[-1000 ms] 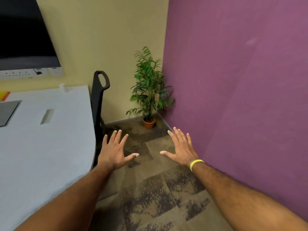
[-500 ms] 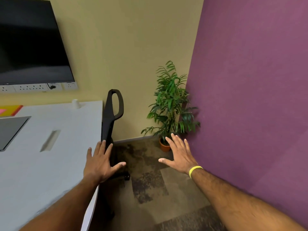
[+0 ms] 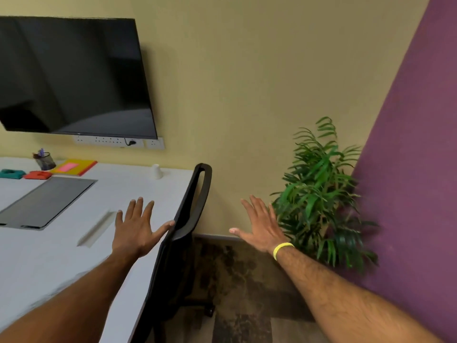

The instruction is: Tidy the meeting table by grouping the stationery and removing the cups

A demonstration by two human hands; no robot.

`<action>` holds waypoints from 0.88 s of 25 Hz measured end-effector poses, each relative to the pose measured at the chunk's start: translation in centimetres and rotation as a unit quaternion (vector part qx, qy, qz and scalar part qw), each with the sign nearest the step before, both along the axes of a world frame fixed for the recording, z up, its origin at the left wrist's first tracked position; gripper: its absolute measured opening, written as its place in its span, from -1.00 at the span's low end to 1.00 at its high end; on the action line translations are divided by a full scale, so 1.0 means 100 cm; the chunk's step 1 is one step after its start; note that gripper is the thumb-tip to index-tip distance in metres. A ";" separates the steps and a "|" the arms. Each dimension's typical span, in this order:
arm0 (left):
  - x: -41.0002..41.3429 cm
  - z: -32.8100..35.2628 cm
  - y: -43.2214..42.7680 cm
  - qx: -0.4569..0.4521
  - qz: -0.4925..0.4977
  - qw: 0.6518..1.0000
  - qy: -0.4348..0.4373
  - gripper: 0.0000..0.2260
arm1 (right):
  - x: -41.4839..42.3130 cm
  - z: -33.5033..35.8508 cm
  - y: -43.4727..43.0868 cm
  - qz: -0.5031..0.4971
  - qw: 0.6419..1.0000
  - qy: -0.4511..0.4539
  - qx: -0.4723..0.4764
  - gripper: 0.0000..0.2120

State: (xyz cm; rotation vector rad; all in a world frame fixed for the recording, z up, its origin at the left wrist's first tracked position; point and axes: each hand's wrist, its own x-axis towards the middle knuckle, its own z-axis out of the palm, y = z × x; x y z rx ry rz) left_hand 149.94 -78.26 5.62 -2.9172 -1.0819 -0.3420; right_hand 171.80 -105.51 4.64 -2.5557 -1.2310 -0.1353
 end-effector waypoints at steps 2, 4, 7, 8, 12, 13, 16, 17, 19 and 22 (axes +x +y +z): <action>0.020 0.000 0.007 0.005 0.036 0.999 -0.008 -0.02 | 0.042 0.013 0.025 0.028 1.000 -0.001 0.010 -0.04; 0.036 0.005 0.016 -0.002 0.070 0.998 -0.001 -0.02 | 0.077 0.024 0.054 0.066 0.998 -0.004 0.016 -0.05; 0.060 0.007 0.033 0.000 0.108 0.994 0.019 -0.03 | 0.115 0.030 0.102 0.106 0.994 0.008 0.025 -0.08; 0.069 0.007 0.042 0.001 0.117 0.993 0.025 -0.03 | 0.126 0.031 0.122 0.120 0.992 0.015 0.027 -0.09; 0.105 0.002 0.103 0.002 0.145 0.989 0.017 -0.01 | 0.168 0.030 0.210 0.177 0.983 0.026 0.034 -0.10; 0.115 -0.001 0.121 -0.002 0.155 0.988 0.014 -0.01 | 0.178 0.027 0.230 0.188 0.981 0.024 0.032 -0.10; 0.141 -0.016 0.157 -0.030 0.179 0.983 0.010 0.01 | 0.207 0.019 0.281 0.221 0.975 0.019 0.003 -0.10; 0.147 -0.024 0.167 -0.028 0.185 0.982 0.000 0.02 | 0.217 0.019 0.298 0.227 0.974 0.021 -0.001 -0.10; 0.157 -0.031 0.188 -0.037 0.196 0.980 0.001 0.03 | 0.233 0.020 0.330 0.236 0.972 0.019 -0.004 -0.10; 0.163 -0.041 0.215 -0.050 0.219 0.974 0.003 0.02 | 0.256 0.014 0.380 0.261 0.965 0.016 -0.023 -0.11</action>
